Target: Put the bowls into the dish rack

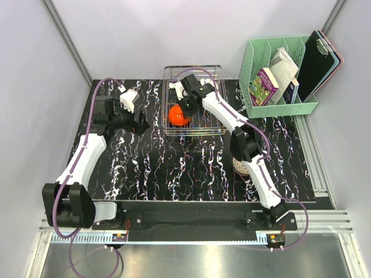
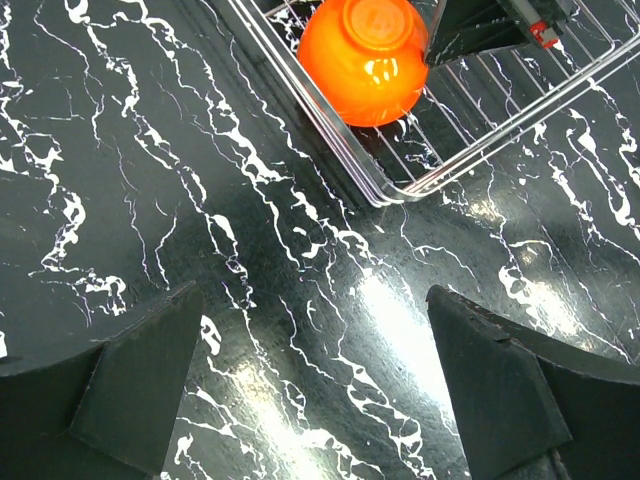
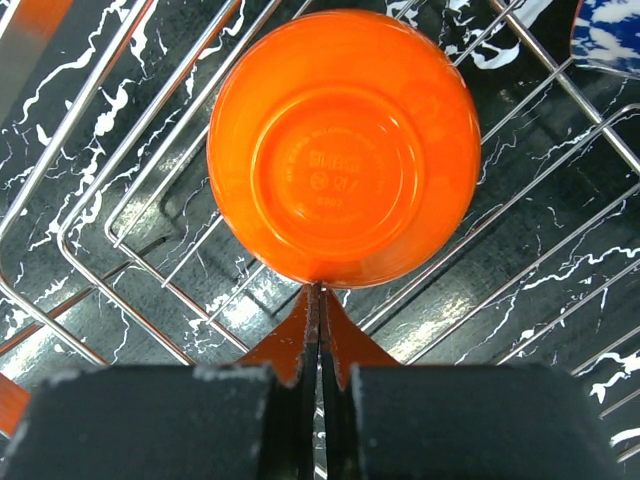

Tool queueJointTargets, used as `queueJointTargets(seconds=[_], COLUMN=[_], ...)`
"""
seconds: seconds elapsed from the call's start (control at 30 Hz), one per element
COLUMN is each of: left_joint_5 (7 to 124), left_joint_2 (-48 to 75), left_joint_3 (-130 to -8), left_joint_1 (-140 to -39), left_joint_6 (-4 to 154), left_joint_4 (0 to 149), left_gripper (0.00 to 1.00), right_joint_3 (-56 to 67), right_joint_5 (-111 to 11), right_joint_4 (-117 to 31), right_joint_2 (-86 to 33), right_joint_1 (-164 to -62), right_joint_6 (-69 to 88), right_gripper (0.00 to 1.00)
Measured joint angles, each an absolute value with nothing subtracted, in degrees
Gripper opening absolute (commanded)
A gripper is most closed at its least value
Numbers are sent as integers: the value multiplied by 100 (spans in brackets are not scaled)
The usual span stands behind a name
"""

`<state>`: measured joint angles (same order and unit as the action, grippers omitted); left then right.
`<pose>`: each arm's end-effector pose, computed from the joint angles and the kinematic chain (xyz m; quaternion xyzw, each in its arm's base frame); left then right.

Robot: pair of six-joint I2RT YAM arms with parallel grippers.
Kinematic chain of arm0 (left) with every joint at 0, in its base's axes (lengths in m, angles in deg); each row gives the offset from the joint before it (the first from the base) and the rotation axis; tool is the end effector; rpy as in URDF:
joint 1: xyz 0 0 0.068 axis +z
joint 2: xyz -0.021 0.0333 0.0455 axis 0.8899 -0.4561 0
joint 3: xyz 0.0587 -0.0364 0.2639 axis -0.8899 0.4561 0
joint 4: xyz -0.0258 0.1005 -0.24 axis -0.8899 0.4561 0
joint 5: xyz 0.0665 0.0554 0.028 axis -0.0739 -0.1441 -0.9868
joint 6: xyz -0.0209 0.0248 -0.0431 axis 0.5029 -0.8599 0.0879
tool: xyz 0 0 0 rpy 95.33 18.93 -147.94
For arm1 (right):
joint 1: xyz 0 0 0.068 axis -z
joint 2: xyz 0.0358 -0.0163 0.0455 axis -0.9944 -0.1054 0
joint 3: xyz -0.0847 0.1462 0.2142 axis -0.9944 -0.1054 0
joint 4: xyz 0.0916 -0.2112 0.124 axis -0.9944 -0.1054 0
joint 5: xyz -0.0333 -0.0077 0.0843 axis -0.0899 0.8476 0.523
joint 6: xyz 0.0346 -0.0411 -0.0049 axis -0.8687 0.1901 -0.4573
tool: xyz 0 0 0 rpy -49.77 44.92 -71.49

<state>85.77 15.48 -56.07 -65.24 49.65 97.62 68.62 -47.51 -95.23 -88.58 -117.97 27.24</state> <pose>0.2814 -0.0289 0.3031 0.2313 0.8370 -0.1758 0.4636 0.4433 0.3067 0.2234 -0.3863 0.8732 0.1398 0.2624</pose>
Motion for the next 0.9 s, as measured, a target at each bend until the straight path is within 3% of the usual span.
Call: queueJointTargets(seconds=[0.13, 0.23, 0.33, 0.37, 0.5, 0.7, 0.9], left_joint_5=[8580, 8661, 8881, 8973, 9268, 9441, 9439], left_joint_2=[1611, 1699, 1841, 1900, 2162, 2582, 2870], left_joint_3=[-5550, -5550, -5550, -5550, -5550, -5552, -5552], left_joint_1=[-6515, -6515, -6515, -6515, -6515, -6515, -6515], left_joint_6=[4965, 4930, 4742, 4664, 4384, 3938, 3551], left_joint_4=[9764, 9793, 9965, 10062, 10431, 10980, 11401], left_gripper=[99, 99, 99, 99, 99, 99, 99], right_joint_3=[6860, 6604, 6036, 5756, 4632, 3061, 897], right_joint_5=[-4762, -4746, -4700, -4685, -4676, -4759, -5299], right_joint_4=[-9545, -9599, -9695, -9713, -9748, -9838, -9925], right_joint_2=[-8854, -8631, -8019, -7676, -6017, -3720, -2474], right_joint_1=[-11790, -11790, -11790, -11790, -11766, -11134, -9994], right_joint_6=[2768, 2772, 2744, 2752, 2934, 3233, 3375], right_gripper=[1, 9, 47, 68, 95, 100, 100])
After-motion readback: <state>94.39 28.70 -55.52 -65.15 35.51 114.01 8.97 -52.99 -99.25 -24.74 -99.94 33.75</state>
